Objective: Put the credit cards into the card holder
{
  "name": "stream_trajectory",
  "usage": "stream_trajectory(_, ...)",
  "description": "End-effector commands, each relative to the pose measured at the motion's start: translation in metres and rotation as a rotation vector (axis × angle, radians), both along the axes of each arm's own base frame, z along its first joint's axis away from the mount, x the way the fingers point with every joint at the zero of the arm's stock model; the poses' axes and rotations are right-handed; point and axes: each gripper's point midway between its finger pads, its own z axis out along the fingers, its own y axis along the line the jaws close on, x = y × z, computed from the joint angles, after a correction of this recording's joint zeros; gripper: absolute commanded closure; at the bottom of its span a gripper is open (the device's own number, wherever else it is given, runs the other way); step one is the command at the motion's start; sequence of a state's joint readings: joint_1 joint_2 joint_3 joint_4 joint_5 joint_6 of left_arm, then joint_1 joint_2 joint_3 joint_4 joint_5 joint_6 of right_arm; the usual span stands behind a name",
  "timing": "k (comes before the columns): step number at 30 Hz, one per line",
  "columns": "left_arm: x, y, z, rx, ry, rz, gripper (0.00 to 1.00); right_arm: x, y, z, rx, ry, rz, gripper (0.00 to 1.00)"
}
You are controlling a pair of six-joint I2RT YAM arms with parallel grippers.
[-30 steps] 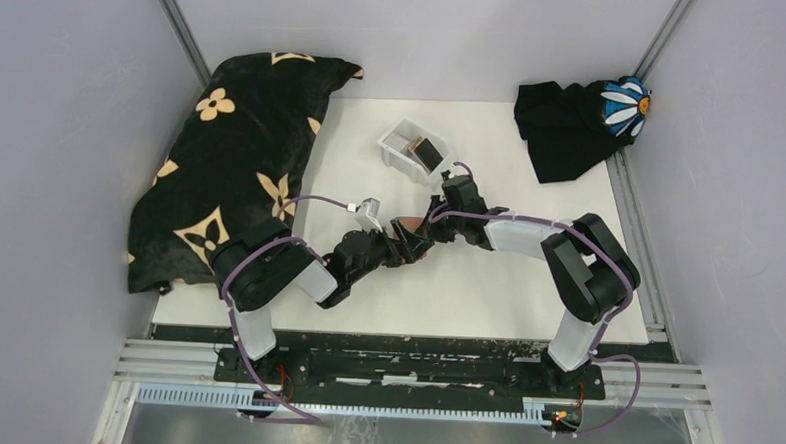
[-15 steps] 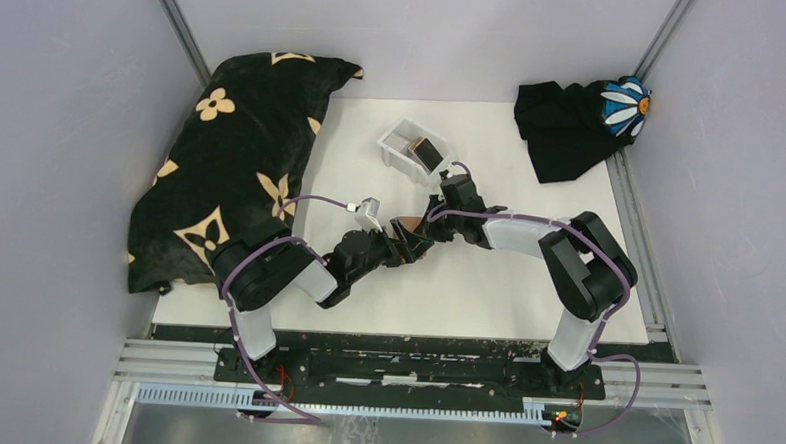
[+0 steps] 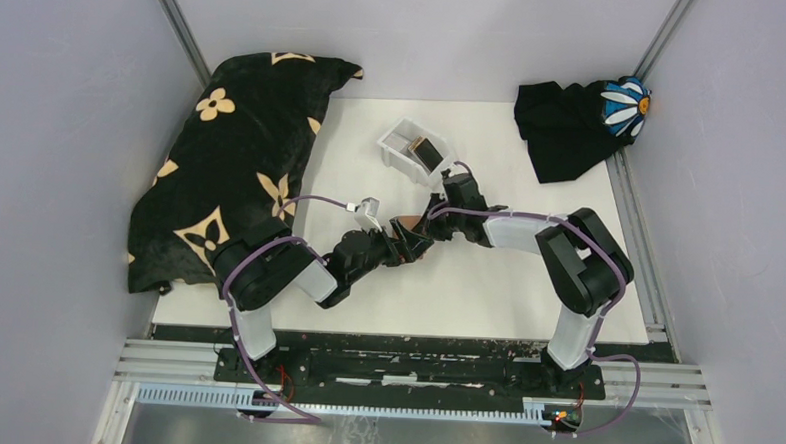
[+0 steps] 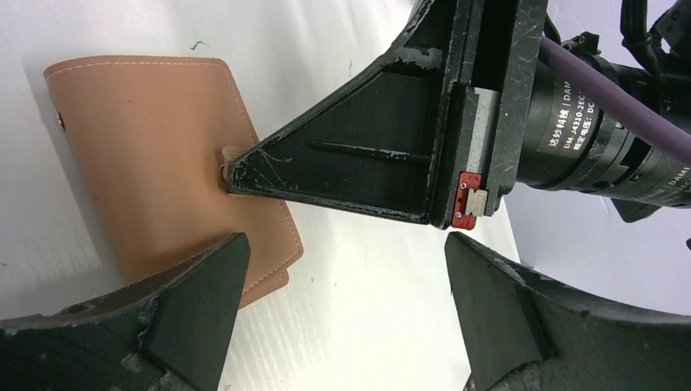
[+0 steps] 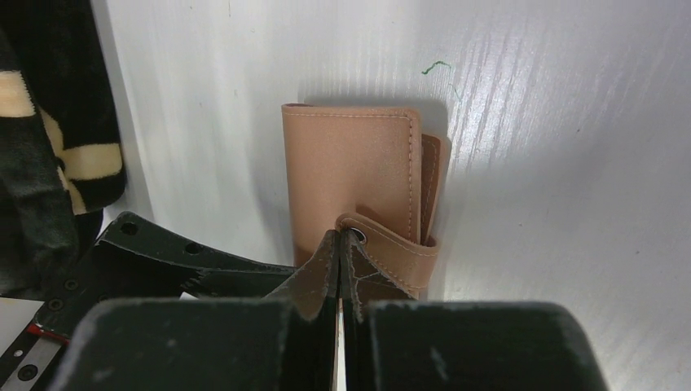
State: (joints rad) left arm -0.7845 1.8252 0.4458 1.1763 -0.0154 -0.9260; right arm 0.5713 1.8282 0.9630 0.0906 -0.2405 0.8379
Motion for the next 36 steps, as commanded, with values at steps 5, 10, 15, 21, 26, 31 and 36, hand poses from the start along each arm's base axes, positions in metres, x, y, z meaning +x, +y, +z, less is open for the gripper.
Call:
stream_trajectory(5, -0.001, 0.0, -0.003, -0.021, 0.014, 0.001, 0.03, 0.007, -0.022, -0.035, -0.049, 0.063, -0.069, 0.99)
stream_trajectory(10, -0.001, 0.001, -0.008, -0.002, 0.025, 0.002, 0.03, 0.004, -0.03, -0.05, -0.055, 0.106, -0.092, 0.99)
stream_trajectory(15, -0.003, 0.004, -0.017, 0.018, 0.041, 0.009, 0.03, -0.003, -0.042, -0.07, -0.054, 0.167, -0.121, 0.99)
stream_trajectory(21, -0.003, 0.006, -0.017, 0.018, 0.042, 0.016, 0.04, -0.007, -0.048, -0.073, -0.048, 0.177, -0.132, 0.99)
stream_trajectory(26, 0.003, 0.004, -0.001, 0.018, 0.005, 0.026, 0.03, 0.013, -0.039, -0.029, -0.013, 0.051, -0.09, 0.8)
stream_trajectory(31, 0.014, -0.001, 0.033, 0.004, -0.064, 0.035, 0.02, 0.039, -0.023, 0.014, 0.042, -0.069, -0.053, 0.66)
stream_trajectory(36, 0.027, -0.009, 0.08, -0.001, -0.154, 0.036, 0.01, 0.058, -0.012, 0.053, 0.076, -0.182, -0.009, 0.58)
